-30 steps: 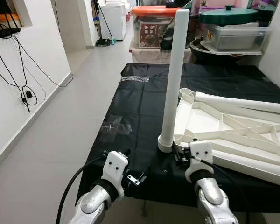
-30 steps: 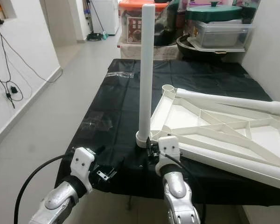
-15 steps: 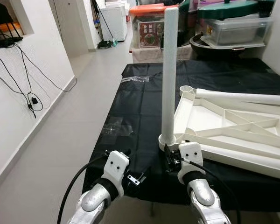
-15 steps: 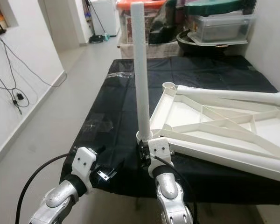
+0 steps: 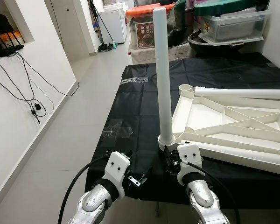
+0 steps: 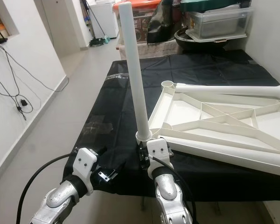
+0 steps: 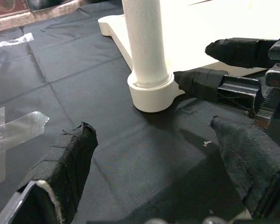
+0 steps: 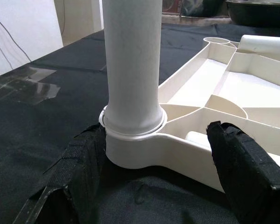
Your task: Building children table
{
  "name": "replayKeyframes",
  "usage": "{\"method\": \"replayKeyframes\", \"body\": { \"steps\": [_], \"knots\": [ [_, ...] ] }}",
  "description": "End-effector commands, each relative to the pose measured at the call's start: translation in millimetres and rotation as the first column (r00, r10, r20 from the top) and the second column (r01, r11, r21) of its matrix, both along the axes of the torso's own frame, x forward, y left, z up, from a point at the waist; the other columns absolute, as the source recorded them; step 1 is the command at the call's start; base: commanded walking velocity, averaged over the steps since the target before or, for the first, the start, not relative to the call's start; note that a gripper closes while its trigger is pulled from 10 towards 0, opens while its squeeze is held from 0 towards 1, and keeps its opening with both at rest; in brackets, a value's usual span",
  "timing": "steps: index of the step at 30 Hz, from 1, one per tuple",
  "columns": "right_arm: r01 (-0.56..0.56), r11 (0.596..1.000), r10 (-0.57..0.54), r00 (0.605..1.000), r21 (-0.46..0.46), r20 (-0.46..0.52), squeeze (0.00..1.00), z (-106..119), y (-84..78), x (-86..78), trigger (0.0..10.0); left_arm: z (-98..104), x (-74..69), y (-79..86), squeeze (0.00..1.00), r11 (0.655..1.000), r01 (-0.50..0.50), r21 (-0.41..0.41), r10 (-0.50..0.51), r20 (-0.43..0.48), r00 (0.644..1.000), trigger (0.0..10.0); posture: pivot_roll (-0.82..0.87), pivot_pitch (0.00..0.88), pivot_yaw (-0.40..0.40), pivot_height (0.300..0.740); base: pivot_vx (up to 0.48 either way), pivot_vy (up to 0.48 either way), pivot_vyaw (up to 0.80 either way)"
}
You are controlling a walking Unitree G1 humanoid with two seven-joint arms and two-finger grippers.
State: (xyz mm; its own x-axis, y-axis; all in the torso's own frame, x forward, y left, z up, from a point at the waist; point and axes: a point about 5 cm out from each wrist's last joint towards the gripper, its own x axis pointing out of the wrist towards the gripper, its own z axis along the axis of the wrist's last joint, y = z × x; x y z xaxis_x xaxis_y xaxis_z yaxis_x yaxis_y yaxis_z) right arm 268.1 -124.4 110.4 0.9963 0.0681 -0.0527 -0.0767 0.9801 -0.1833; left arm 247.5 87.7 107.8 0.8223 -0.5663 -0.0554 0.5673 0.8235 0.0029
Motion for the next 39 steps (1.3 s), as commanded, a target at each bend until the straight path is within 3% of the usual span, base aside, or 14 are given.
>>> {"method": "replayKeyframes", "body": {
  "steps": [1, 39],
  "knots": [
    [-0.019, 1.0, 0.019, 1.0, -0.001, 0.008, 0.0, 1.9, 8.1, -2.9, 10.0, -4.4, -0.5, 7.8, 0.0, 1.0, -0.018, 0.008, 0.018, -0.027, 0.999, 10.0, -0.08, 0.008, 0.139, 0.74, 0.0, 0.0, 0.0],
    [-0.058, 0.998, 0.058, 0.998, -0.022, 0.004, 0.0, 1.5, 14.7, -2.2, 10.0, -5.1, 1.6, 9.9, 0.0, 1.0, -0.018, 0.008, 0.019, -0.032, 0.999, 10.0, -0.07, 0.001, 0.135, 0.74, 0.0, 0.0, 0.0]
  ]
}}
